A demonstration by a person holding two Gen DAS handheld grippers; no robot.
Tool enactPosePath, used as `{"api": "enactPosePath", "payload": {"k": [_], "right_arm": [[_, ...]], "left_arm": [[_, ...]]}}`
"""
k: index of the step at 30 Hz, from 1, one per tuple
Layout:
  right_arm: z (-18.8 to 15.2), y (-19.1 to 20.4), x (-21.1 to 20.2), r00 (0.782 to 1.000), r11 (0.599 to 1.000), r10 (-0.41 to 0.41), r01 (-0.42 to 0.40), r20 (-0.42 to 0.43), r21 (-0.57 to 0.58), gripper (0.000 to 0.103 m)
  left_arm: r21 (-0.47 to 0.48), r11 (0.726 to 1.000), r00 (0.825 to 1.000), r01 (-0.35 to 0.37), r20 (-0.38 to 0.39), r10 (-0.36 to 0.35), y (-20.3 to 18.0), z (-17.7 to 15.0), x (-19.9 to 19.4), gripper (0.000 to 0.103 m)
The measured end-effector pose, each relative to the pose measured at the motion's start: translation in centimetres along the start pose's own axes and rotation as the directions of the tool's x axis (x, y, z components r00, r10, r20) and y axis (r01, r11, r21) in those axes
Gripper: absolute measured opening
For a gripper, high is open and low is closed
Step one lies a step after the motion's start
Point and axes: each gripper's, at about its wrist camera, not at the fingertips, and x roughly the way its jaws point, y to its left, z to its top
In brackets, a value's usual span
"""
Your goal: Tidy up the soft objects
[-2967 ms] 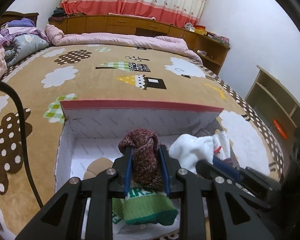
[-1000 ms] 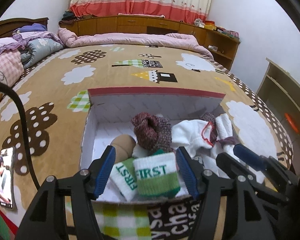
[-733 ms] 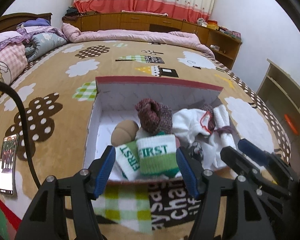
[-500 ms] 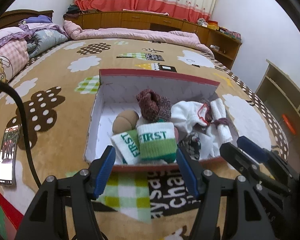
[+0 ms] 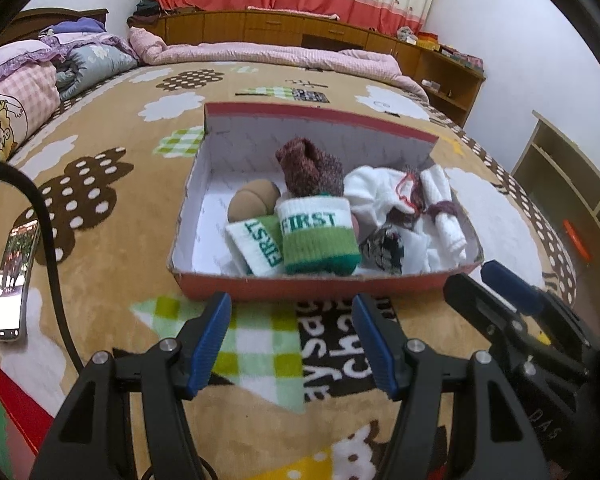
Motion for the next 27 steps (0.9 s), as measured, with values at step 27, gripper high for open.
{"api": "enactPosePath", "payload": {"k": [27], "right_arm": [[-2.5, -1.5, 2.8, 0.994, 0.998, -0.025, 0.030, -0.104, 0.046, 0.059]], "left_arm": [[-0.009, 0.999, 0.997, -0.031, -0.077, 0.031, 0.3, -2.0, 3.6, 0.069]]}}
